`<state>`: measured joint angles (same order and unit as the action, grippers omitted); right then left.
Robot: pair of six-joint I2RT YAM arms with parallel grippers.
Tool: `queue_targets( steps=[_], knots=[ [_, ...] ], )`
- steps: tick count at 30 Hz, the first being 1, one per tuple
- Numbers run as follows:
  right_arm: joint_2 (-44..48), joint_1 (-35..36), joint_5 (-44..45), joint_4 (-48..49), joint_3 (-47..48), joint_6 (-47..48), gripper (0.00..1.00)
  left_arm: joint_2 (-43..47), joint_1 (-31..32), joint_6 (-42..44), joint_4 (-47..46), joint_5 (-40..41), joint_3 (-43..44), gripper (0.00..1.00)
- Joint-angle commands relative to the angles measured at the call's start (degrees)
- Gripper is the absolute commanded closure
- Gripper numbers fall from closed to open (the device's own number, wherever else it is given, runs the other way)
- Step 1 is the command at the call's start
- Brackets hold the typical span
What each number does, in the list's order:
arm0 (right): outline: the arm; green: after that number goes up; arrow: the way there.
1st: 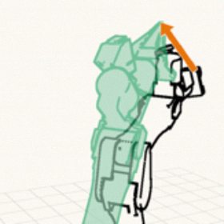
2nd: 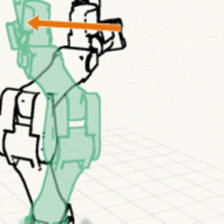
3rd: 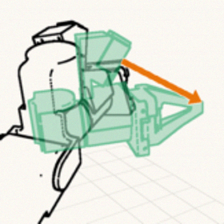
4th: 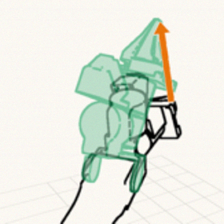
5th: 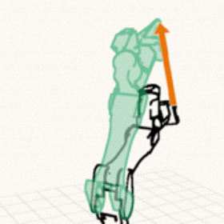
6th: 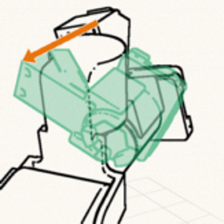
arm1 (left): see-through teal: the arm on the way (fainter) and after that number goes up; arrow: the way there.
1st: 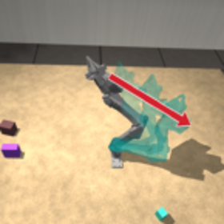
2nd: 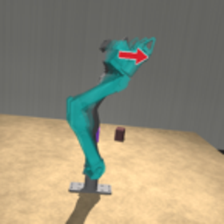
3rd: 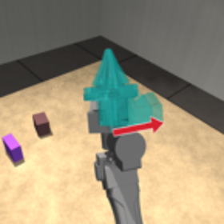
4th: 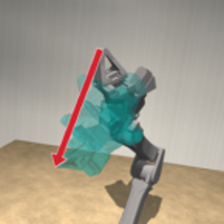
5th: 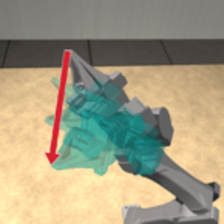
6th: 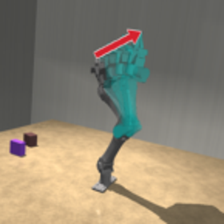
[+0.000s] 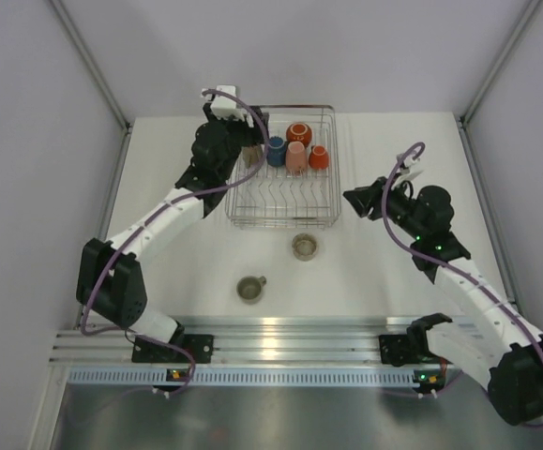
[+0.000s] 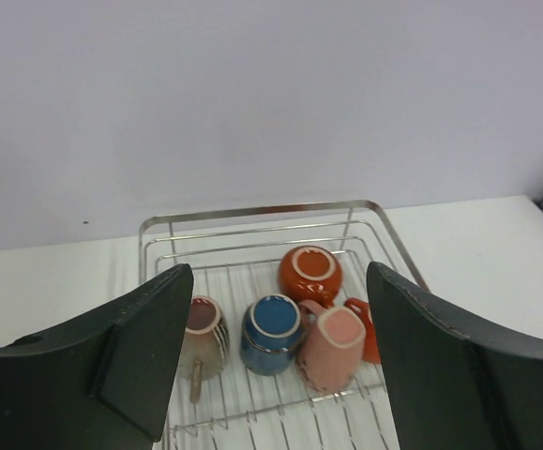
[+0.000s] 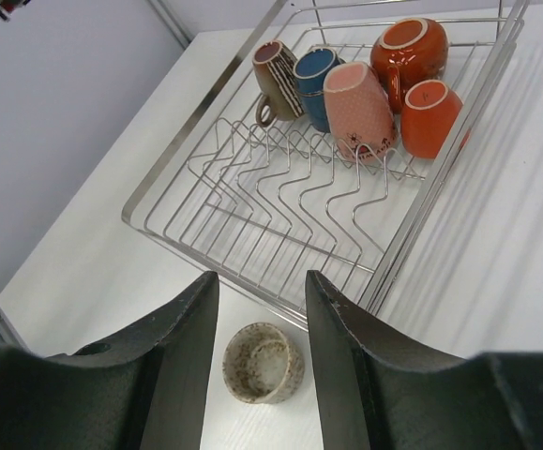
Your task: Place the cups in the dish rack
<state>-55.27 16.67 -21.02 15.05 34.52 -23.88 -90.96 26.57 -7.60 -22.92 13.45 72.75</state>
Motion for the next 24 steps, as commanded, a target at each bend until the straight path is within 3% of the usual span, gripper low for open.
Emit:
queue_targets(
  steps=[1,11,24],
  knots=[
    [3.67,-1.02,0.27,-1.59,0.19,1.64,0.57,6.48,2.34,-2.42,-2.22,-6.58,-6.89,0.20],
    [10.43,-0.93,0.45,-7.92,-3.49,2.43,0.57,22.21,8.94,-7.61,4.80,-10.55,-22.29,0.20],
    [16.15,-0.93,1.77,-12.06,-8.33,1.73,0.57,26.27,19.82,-15.69,12.89,-8.01,-32.93,0.23]
  ],
)
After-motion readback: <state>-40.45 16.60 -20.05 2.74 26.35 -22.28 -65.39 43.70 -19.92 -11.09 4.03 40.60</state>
